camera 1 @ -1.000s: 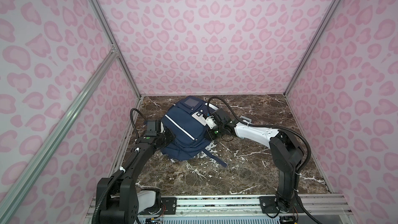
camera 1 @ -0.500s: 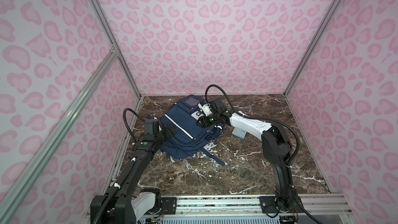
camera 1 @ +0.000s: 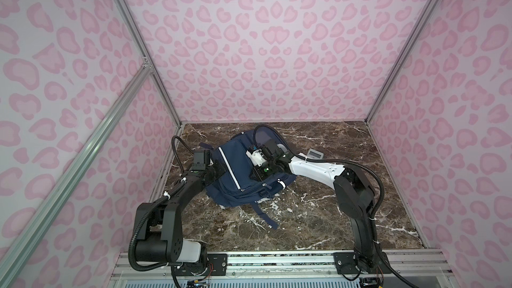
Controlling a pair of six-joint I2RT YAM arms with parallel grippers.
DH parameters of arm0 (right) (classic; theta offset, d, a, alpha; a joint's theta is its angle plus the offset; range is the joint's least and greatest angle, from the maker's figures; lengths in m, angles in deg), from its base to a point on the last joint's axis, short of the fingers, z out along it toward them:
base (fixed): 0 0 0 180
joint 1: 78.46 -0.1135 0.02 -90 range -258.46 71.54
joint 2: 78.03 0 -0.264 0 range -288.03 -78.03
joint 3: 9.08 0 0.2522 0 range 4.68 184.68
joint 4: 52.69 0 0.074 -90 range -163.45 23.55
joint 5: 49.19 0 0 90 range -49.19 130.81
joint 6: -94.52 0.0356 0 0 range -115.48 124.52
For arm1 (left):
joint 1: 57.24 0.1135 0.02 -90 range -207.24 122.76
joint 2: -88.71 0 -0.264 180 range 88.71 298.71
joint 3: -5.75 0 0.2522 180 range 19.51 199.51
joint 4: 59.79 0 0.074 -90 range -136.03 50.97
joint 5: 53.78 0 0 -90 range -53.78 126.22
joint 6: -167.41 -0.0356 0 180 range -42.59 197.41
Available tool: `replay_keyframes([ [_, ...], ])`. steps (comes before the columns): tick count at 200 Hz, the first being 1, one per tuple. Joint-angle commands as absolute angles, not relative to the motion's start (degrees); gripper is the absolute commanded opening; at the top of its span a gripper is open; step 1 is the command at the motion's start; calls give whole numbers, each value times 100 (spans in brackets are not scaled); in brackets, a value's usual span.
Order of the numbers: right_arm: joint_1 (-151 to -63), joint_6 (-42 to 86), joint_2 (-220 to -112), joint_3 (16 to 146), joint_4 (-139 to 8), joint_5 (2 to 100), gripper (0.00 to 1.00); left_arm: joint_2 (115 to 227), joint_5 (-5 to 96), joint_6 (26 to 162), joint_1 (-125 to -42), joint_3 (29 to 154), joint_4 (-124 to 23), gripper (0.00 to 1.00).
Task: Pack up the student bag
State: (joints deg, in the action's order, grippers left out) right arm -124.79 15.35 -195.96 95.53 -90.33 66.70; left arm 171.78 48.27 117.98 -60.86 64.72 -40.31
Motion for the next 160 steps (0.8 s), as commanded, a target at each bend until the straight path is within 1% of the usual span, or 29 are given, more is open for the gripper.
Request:
replay_keyframes([
  [1, -12649, 1508, -19441, 9401, -9134, 6971, 40, 17452, 5512, 11832, -6109, 6735, -4526, 42],
  [15, -12637, 1431, -19341, 9371, -9250, 6750, 42, 17633, 5644, 11919, -6148, 6843, -4677, 43],
  [30, -12654, 1165, -19186, 9354, -9470, 6418, 47, 17783, 5600, 11907, -6166, 7048, -4662, 46],
  [42, -12663, 901, -19054, 9342, -9678, 6187, 51, 17921, 5624, 11844, -6171, 7341, -4539, 50],
  [71, -12667, 126, -18515, 9137, -9709, 5162, 58, 18024, 5714, 11788, -6167, 7777, -4399, 63],
  [92, -12698, -696, -18335, 9068, -9629, 4796, 66, 17793, 5502, 11601, -6125, 7795, -4131, 70],
  [113, -12753, -1565, -18360, 8828, -9172, 4814, 69, 17146, 4924, 11560, -6137, 7604, -3578, 78],
  [125, -12838, -1878, -18502, 8931, -9140, 4826, 70, 16734, 4948, 11666, -6130, 7262, -3553, 82],
  [138, -12978, -2213, -18649, 9198, -9132, 4768, 71, 16351, 5136, 11784, -6136, 6876, -3546, 81],
  [153, -13203, -2573, -18816, 9227, -8979, 4312, 74, 15944, 5442, 11957, -6152, 6383, -3694, 75],
  [160, -13267, -2692, -18885, 9229, -8904, 4222, 74, 15804, 5601, 11998, -6154, 6219, -3765, 70],
])
